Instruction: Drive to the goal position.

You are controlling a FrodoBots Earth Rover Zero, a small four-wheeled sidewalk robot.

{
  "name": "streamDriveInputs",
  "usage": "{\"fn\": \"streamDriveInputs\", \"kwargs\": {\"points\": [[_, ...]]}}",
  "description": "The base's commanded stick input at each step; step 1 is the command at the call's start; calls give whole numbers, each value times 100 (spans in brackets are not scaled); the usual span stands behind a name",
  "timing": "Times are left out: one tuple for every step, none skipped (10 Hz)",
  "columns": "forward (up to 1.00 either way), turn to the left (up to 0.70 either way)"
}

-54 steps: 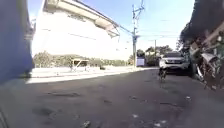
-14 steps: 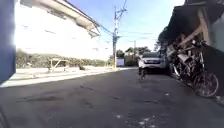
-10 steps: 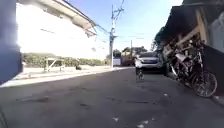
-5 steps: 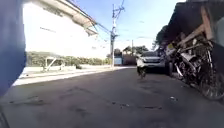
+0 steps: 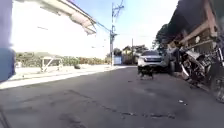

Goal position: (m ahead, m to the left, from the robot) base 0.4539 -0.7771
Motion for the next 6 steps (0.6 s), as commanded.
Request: {"fn": "streamDriveInputs", "kwargs": {"points": [[73, -1], [73, -1], [73, -1], [73, -1], [72, -1], [71, -1]]}}
